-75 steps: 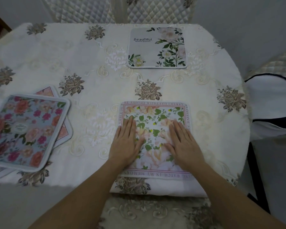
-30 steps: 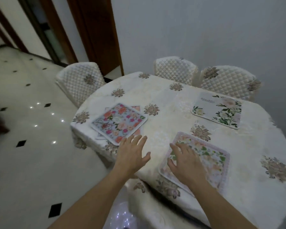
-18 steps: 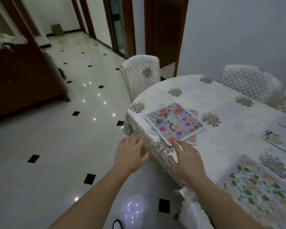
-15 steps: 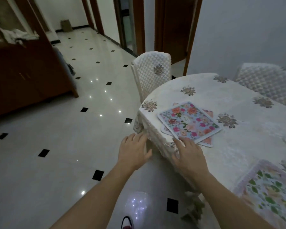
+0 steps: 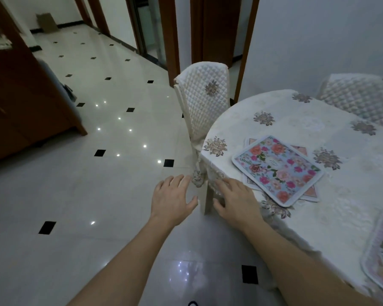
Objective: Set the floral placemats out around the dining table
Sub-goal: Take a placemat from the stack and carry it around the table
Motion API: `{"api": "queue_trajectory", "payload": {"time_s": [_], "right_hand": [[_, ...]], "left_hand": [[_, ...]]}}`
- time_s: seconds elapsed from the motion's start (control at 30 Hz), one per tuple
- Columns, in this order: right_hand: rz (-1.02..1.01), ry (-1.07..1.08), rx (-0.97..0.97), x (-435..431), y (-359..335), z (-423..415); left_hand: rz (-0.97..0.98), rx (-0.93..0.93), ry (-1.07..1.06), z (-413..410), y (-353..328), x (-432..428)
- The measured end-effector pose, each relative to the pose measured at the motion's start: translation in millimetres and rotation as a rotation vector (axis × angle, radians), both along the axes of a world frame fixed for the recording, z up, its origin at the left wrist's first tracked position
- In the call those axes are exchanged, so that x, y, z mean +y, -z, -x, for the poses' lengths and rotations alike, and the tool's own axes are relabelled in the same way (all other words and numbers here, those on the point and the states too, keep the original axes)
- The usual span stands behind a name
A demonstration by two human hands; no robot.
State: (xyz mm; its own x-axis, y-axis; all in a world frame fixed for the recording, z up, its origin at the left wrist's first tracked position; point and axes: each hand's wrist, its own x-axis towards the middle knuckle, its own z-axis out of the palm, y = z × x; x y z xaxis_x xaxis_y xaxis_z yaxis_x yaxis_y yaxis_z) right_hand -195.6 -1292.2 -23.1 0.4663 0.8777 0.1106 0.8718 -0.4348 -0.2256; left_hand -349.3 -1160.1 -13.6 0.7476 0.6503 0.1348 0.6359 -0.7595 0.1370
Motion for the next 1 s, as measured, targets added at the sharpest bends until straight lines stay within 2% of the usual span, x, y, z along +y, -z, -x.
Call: {"api": "queue_trajectory", "payload": {"time_s": [0.33,0.73,0.87,1.0], "right_hand": [[0.052,0.123,-0.060,22.3,12.6,-54.6],[0.071,0.379,0.076,49.8,48.8,-193.3],[0.015,0.489,0.089,41.4,53.8,-229.2],[0.074,0.607,0.120,19.1,61.0,-255.7]], "left_hand": [[0.058,-0.014,0.139,-65.0,6.4,43.5],[0.051,0.129,0.380,-251.8,25.2,102.2],[0.078,0.153,0.454,-305.1,34.1,109.3],[0.092,0.204,0.538,-348.7,41.4,107.8]]}}
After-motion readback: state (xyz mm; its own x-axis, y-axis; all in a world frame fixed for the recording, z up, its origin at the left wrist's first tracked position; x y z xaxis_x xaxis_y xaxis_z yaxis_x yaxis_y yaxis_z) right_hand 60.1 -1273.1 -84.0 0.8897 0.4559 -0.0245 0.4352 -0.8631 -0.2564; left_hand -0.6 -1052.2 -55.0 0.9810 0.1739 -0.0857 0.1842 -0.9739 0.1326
